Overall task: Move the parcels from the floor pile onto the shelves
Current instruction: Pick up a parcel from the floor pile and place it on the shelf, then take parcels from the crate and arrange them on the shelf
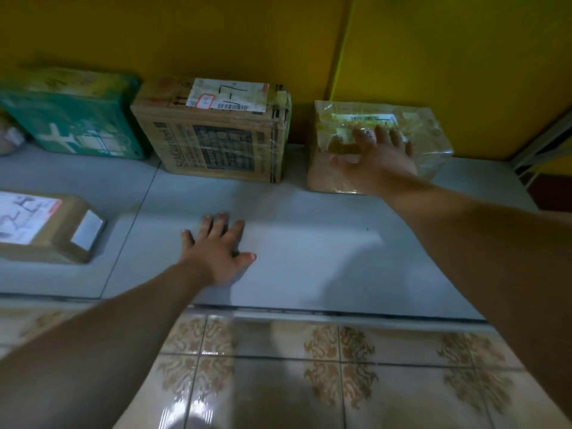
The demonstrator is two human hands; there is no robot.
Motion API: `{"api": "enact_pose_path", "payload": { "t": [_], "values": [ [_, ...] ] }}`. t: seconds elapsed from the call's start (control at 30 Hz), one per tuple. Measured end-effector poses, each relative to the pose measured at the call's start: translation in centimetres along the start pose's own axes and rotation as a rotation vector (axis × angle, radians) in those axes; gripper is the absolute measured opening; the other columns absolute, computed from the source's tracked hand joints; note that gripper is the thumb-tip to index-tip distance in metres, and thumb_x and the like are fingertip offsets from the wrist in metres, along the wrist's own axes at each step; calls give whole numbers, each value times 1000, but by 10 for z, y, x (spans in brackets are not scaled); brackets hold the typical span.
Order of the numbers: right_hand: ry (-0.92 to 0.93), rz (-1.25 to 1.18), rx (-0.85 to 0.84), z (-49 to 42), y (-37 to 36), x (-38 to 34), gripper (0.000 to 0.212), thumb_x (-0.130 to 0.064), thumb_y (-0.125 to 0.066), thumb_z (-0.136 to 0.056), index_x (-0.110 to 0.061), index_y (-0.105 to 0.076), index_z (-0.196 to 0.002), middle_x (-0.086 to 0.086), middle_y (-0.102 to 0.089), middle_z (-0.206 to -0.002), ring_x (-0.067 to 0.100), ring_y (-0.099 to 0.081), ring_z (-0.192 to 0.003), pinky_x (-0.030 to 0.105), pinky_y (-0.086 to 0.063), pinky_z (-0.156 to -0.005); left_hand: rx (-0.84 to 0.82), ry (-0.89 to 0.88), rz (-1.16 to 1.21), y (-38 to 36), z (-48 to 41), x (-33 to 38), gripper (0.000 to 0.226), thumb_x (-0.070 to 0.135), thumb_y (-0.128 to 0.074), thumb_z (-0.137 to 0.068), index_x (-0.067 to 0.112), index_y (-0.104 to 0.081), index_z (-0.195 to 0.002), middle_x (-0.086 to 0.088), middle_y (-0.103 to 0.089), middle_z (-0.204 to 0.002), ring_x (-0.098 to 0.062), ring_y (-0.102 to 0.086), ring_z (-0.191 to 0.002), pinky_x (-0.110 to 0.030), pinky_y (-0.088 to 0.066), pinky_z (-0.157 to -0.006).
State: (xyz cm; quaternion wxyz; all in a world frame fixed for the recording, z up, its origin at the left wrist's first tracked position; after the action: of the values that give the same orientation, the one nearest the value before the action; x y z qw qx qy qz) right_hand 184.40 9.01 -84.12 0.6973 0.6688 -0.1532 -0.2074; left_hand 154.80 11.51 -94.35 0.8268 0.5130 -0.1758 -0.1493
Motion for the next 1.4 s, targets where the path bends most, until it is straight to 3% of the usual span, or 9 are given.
{"api": "enact_pose_path", "payload": {
  "t": [0.07,0.23,0.37,0.5,0.7,0.9,1.07,1.2,1.4],
  "values": [
    [53,36,-46,24,17,-9,81,-77,-36,-87,-37,-17,-155,4,-11,-165,31,-7,-151,53,-9,-120,-79,-23,45,27,12,-2,84,66,-44,-89,37,0,-153,2,12,-162,-25,7,-149,-55,-9,-117],
    [112,103,-242,90,72,-53,78,-74,-41,-88,-31,-30,-152,8,-23,-161,32,-17,-147,49,-19,-118,-97,-67,204,93,84,-7,83,55,-53,-91,31,-5,-155,-2,3,-163,-25,0,-150,-46,-12,-119],
    [214,134,-355,146,137,-113,76,-72,-39,-90,-29,-31,-152,10,-32,-156,34,-29,-141,47,-27,-115,-178,-80,220,142,171,-31,76,53,-49,-94,30,-9,-155,1,-1,-163,-21,1,-150,-45,-12,-120],
    [319,133,-445,200,210,-183,79,-73,-37,-91,-28,-26,-154,9,-29,-159,36,-33,-141,46,-32,-113,-171,3,273,202,272,-59,74,49,-51,-94,27,-14,-155,-1,-7,-163,-20,-5,-150,-41,-14,-120],
    [554,140,-497,302,326,-291,75,-68,-38,-93,-22,-31,-152,12,-36,-155,33,-37,-138,43,-34,-110,-35,208,508,301,455,-105,80,63,-57,-75,21,-45,-142,-3,-46,-145,-24,-42,-134,-39,-35,-111],
    [830,123,-393,407,477,-413,73,-68,-37,-93,-21,-36,-149,12,-45,-147,33,-47,-129,43,-42,-100,154,421,450,417,655,-172,69,45,-56,-93,26,-27,-152,-2,-27,-157,-21,-24,-144,-32,-22,-114],
    [1021,30,-241,490,579,-553,75,-69,-39,-92,-22,-34,-150,11,-46,-146,32,-49,-127,46,-45,-101,318,587,437,483,788,-257,71,47,-59,-91,28,-27,-151,1,-28,-157,-19,-29,-142,-33,-27,-113],
    [1119,-12,-139,554,626,-652,70,-67,-41,-93,-23,-38,-148,9,-53,-139,31,-55,-120,45,-50,-95,413,664,437,518,868,-334,69,46,-60,-91,27,-30,-150,1,-31,-156,-18,-31,-141,-32,-28,-112],
    [1175,7,-157,612,644,-751,73,-68,-39,-93,-23,-33,-150,9,-47,-146,32,-52,-124,46,-50,-95,446,742,496,535,942,-425,69,45,-61,-91,26,-31,-150,3,-32,-155,-17,-33,-140,-32,-29,-112]
  ]
}}
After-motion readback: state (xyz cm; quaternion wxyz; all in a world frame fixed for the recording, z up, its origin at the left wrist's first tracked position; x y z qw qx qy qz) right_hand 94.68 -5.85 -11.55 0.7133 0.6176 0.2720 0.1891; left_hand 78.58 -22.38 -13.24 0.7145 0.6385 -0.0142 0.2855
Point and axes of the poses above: each hand's wrist, its own z-axis away from the middle knuckle, its own y-axis out of the back of the hand, x = y × z, the point moved 1 cm from there along -z, towards the middle knuckle
